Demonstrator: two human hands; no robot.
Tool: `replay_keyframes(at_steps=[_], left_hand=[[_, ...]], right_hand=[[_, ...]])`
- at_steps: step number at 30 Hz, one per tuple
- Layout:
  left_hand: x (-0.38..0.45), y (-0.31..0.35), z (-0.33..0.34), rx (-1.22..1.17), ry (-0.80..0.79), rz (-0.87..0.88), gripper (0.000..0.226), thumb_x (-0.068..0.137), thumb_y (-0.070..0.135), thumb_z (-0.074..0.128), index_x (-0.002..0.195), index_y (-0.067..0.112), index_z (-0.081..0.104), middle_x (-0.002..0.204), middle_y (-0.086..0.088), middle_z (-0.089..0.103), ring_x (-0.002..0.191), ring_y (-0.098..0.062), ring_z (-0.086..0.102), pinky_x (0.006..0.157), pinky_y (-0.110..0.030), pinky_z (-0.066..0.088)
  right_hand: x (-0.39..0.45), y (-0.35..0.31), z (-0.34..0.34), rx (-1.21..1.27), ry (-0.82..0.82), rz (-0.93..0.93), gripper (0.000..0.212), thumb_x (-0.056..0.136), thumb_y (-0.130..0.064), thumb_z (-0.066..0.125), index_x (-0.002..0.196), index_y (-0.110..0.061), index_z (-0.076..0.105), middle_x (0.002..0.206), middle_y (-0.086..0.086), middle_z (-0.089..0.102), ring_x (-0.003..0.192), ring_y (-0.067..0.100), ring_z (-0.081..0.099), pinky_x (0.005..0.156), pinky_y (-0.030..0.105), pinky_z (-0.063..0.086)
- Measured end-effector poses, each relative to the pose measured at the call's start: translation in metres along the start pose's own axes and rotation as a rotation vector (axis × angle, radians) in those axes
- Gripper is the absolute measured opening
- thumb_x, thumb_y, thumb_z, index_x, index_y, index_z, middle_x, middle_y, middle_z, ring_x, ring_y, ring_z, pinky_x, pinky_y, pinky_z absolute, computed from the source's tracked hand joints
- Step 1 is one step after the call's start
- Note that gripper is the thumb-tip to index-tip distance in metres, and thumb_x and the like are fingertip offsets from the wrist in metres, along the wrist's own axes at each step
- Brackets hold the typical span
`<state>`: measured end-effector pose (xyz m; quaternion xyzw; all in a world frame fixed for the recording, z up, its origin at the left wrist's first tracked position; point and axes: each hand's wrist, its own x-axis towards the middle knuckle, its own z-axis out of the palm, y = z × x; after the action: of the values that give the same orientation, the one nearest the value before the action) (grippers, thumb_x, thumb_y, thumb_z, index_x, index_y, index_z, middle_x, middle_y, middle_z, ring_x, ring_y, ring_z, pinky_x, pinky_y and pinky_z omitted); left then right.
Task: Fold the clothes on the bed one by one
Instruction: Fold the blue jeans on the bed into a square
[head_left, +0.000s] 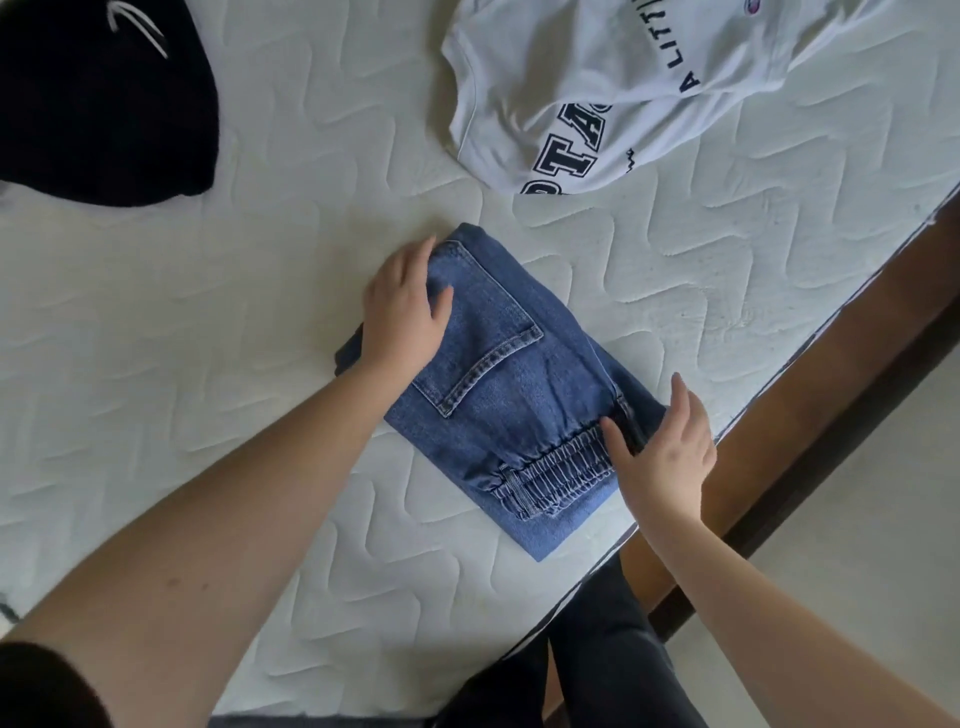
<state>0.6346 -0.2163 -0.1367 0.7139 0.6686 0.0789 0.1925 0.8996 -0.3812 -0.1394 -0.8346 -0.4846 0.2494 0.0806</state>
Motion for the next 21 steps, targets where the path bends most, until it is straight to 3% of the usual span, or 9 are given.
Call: replay_keyframes(at_steps=[4,9,14,18,21], left_hand=[[-0.059,0.012,0.014,0.114,0.073,0.089,0.057,0.096,0.022,0.051,0.149,0.006,0.036,0.152,-0.014,0.039,0.141,-0.031,0.037,0.112,-0.048,0.034],[-0.128,0.047,0.059,0.102,-0.009,-0.005,0.064,0.102,0.039,0.04,0.154,0.006,0.023,0.161,-0.012,0.021,0.149,-0.026,0.022,0.119,-0.044,0.023],[-0.162,0.048,0.096,0.187,-0.233,-0.065,0.072,0.101,0.055,0.025,0.156,0.008,0.018,0.163,-0.009,0.011,0.151,-0.023,0.012,0.121,-0.045,0.017],[-0.156,0.051,0.088,0.194,-0.266,-0.068,0.073,0.1,0.054,0.026,0.156,0.009,0.016,0.164,-0.01,0.008,0.151,-0.023,0.009,0.123,-0.043,0.01],[-0.17,0.067,0.082,0.13,-0.163,-0.074,0.067,0.102,0.046,0.031,0.155,0.007,0.02,0.163,-0.012,0.014,0.151,-0.023,0.013,0.122,-0.043,0.015]], right_hand=[[0.013,-0.028,0.003,-0.044,-0.012,-0.39,0.062,0.1,-0.033,0.047,0.153,-0.013,0.022,0.158,0.009,0.028,0.147,0.027,0.022,0.12,0.051,0.018],[0.048,-0.076,0.026,-0.103,-0.052,-0.711,0.053,0.101,-0.019,0.035,0.152,-0.007,0.028,0.159,0.009,0.027,0.148,0.025,0.024,0.12,0.041,0.018],[0.071,-0.058,0.053,-0.484,-0.28,-0.762,0.06,0.103,-0.04,0.014,0.157,-0.017,0.0,0.165,0.001,-0.004,0.151,0.016,-0.007,0.122,0.034,-0.004],[0.072,-0.068,0.048,-0.484,-0.336,-0.732,0.062,0.104,-0.04,0.021,0.157,-0.018,-0.002,0.165,0.001,-0.006,0.151,0.017,-0.007,0.122,0.035,-0.003],[0.055,-0.062,0.03,-0.389,-0.22,-0.709,0.059,0.104,-0.033,0.031,0.157,-0.012,0.013,0.164,0.005,0.008,0.151,0.02,0.008,0.122,0.037,0.006]])
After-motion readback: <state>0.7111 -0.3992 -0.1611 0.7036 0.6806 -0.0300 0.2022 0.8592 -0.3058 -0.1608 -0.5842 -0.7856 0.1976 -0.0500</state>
